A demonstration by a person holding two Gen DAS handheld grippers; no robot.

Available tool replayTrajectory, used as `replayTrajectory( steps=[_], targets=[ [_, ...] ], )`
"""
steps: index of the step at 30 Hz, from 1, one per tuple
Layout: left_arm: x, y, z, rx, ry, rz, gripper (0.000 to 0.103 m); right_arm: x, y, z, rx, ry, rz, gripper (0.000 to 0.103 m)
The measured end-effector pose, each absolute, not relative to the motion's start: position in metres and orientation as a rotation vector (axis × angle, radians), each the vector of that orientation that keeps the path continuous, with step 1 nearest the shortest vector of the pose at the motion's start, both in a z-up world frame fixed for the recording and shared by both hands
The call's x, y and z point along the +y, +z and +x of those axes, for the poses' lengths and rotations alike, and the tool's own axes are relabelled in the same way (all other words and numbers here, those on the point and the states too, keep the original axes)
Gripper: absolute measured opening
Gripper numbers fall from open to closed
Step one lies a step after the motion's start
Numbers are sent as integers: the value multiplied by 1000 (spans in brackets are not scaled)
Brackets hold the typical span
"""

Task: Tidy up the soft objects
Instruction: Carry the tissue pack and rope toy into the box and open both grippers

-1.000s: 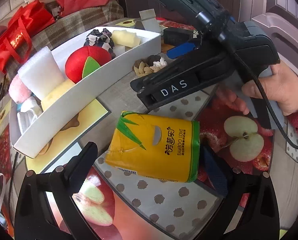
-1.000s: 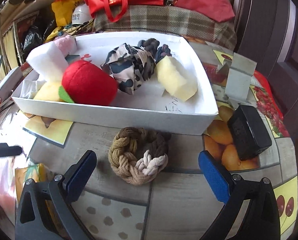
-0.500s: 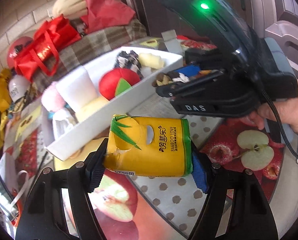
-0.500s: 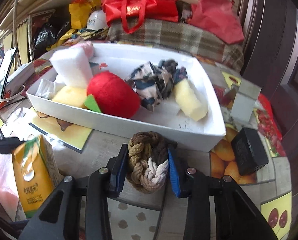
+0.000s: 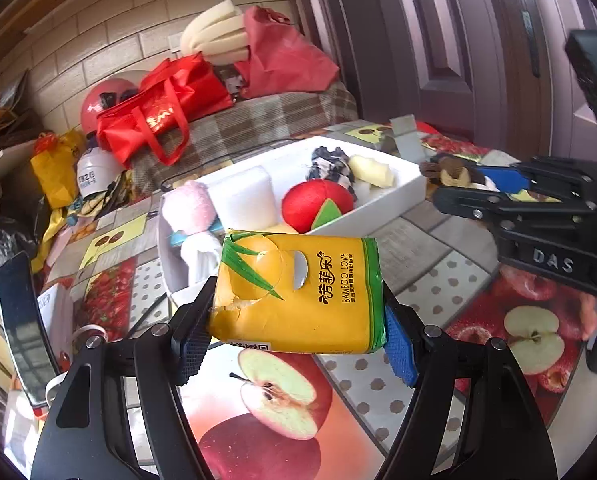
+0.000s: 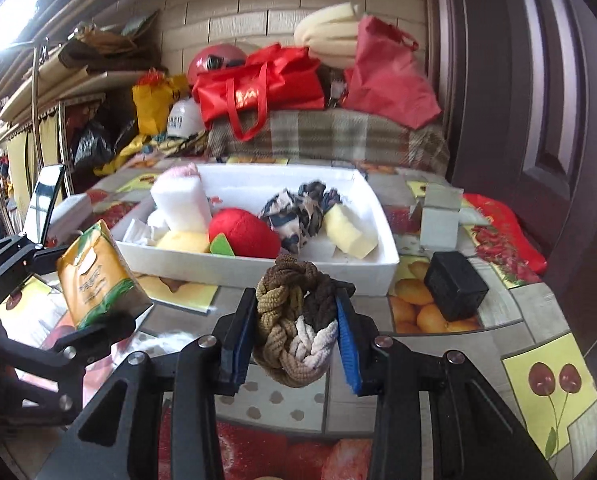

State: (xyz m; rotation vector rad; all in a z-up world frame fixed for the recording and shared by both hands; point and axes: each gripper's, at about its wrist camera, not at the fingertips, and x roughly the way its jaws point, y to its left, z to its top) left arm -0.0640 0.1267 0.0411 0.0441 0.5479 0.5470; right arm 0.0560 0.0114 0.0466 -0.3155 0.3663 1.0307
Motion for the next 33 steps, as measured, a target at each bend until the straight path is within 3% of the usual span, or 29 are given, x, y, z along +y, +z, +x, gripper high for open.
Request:
replayTrajectory(
  steps=[15, 33],
  targets=[
    [149, 52, -104, 374, 723, -111, 74, 8, 45, 31, 334, 1045, -286, 38],
    [151, 52, -99, 379, 731, -108, 74, 8, 44, 35, 365, 1033, -268, 38]
  ],
)
